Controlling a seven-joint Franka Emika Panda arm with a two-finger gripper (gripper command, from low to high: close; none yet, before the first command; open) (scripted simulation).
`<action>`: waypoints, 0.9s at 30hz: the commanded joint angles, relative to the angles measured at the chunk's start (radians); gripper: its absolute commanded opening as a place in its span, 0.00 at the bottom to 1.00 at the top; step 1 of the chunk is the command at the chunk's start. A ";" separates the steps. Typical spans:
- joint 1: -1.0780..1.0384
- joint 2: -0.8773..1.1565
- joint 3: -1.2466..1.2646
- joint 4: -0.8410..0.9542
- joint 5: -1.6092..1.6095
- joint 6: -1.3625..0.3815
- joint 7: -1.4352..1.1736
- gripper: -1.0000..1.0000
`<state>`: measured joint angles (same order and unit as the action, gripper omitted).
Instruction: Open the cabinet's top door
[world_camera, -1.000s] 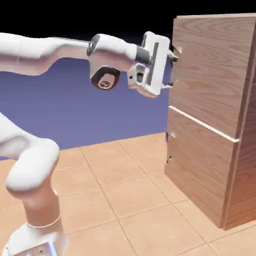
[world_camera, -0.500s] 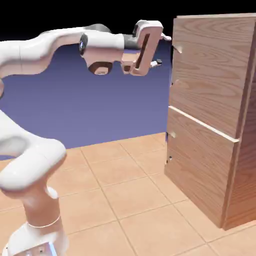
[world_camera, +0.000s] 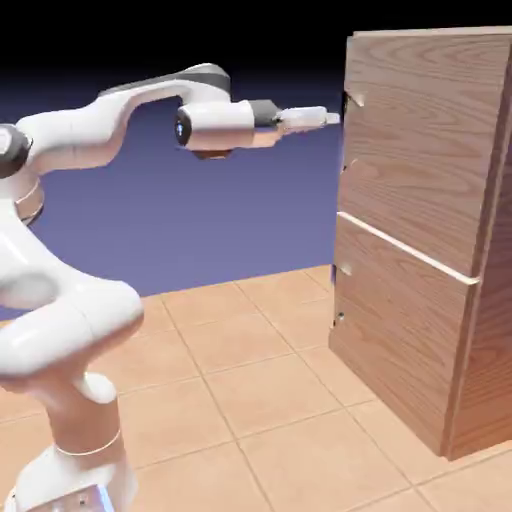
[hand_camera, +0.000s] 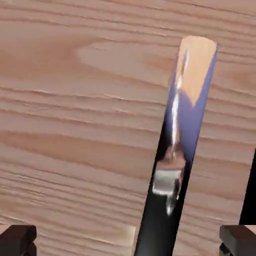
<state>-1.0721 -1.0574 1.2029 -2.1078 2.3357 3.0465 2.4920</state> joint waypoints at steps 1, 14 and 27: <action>-0.017 -0.008 0.019 0.011 0.037 0.000 0.028 0.50; -0.036 -0.027 -0.026 -0.038 0.084 -0.189 -0.024 0.00; 0.379 -0.101 -0.442 -0.491 -0.080 -0.629 -0.137 0.00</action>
<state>-0.6935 -1.1581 0.7608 -2.5991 2.2538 2.4188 2.3547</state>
